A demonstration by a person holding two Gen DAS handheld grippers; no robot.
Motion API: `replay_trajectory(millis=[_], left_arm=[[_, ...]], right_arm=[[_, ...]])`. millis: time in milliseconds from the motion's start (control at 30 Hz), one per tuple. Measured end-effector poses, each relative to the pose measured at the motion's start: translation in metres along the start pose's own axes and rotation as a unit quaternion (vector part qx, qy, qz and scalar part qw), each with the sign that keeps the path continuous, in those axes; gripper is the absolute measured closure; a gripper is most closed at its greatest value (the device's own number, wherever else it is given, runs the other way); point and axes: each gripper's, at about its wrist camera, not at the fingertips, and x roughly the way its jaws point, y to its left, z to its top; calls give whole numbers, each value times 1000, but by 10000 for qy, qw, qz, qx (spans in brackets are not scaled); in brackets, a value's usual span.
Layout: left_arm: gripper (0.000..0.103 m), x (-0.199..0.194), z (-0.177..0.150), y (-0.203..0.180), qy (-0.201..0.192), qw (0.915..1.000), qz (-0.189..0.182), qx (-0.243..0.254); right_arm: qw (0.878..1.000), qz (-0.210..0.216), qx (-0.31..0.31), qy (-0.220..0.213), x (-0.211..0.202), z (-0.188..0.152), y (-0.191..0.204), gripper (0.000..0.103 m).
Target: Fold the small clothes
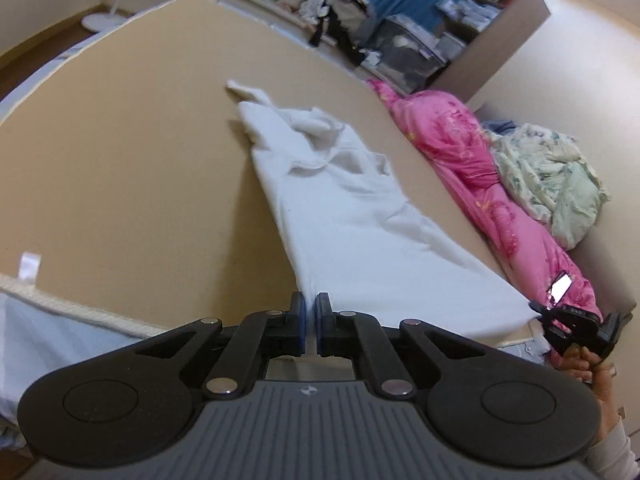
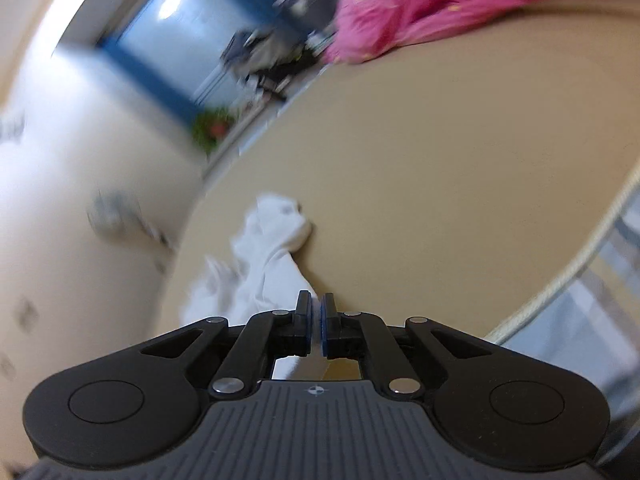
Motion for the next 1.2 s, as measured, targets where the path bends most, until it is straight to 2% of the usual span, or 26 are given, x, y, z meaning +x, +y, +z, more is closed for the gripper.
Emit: replay_trajectory(millis=[67, 133, 200, 233, 333, 433, 500, 567, 600, 633, 733, 767, 900, 1033, 1133, 1200], left_arm=[[98, 23, -2, 5, 530, 9976, 453, 20], [97, 58, -6, 4, 1143, 9884, 1002, 79], [96, 77, -6, 2, 1321, 9801, 1463, 233], [96, 82, -5, -1, 1269, 9789, 1567, 328], [96, 80, -5, -10, 1099, 9849, 1281, 396], [96, 95, -9, -17, 1173, 9846, 1180, 543], [96, 119, -15, -17, 1548, 9754, 1432, 638], [96, 135, -24, -12, 1935, 9620, 1758, 794], [96, 142, -24, -11, 2020, 9580, 1860, 825], [96, 142, -22, -11, 1976, 9590, 1858, 815], [92, 132, -7, -21, 1346, 9735, 1703, 725], [87, 130, -1, -25, 1101, 9770, 1683, 711], [86, 131, 18, -47, 295, 9849, 1556, 700], [86, 138, 28, -77, -280, 9820, 1594, 971], [86, 155, 41, -95, -306, 9749, 1771, 1312], [86, 170, 56, -102, -291, 9731, 1802, 1407]], right_arm=[[9982, -430, -250, 328, 9, -1, 3, 99], [9899, -923, -731, 789, 36, -12, 3, 99], [9719, -1558, -1204, 1286, 68, -26, -5, 98], [9652, -1849, -1170, 1429, 79, -31, -10, 96], [9606, -1967, -1557, 1198, 85, -35, -1, 95], [9602, -1644, -1934, 1169, 88, -38, 11, 92], [9571, -1562, -1939, 1480, 100, -42, 10, 83], [9403, -1926, -1922, 2044, 120, -51, 3, 81], [9313, -2148, -1917, 2233, 126, -55, -2, 81], [9293, -2250, -1902, 2227, 126, -55, -2, 81], [9467, -1880, -1984, 1703, 112, -43, 16, 80], [9508, -1742, -2076, 1500, 107, -38, 24, 78], [9573, -1232, -2411, 1013, 102, -20, 58, 63], [9567, -731, -2683, 857, 136, 5, 91, 61], [9526, -567, -2905, 710, 165, 13, 104, 61], [9526, -503, -2890, 807, 192, 12, 108, 61]])
